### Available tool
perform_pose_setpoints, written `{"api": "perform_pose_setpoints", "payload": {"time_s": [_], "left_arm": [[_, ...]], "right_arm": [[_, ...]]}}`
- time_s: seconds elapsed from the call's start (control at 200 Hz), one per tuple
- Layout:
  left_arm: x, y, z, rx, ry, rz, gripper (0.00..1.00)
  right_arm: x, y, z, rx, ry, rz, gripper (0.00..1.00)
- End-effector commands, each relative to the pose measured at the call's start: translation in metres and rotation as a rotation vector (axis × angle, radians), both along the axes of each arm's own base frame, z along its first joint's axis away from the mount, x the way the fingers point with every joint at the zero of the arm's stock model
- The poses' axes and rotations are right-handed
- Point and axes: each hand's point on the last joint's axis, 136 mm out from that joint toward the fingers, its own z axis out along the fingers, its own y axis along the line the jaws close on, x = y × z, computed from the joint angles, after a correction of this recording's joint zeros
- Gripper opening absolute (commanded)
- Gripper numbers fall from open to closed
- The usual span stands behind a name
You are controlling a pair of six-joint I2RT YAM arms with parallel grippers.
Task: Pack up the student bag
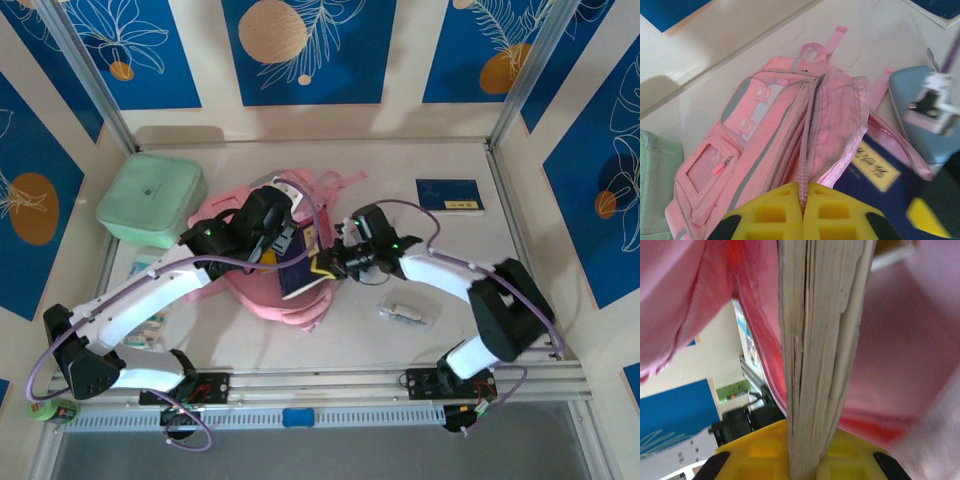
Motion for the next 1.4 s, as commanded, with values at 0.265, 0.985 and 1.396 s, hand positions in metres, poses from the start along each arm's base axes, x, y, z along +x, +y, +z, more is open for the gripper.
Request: {"api": "perform_pose_setpoints", "payload": {"time_s": [0.265,0.985,1.396], "left_arm": [[0.008,0.013,0.06,-0.168,-0.126,0.094,0.0],[0.007,0.009,0.044,-0.189,-0.076,0.057,0.0],[0.008,0.008,0.036,-0.182,-0.048,0.063,0.0]], "right_arm": [[0.054,0.04,-0.027,-0.066,-0.088,-0.031,0.21],[-0.007,0.005,-0.053,-0.393,-0.169,-0.03,0.03],[0.078,0.037,-0.036,-0.374,-0.418,-0.218,0.0]]}}
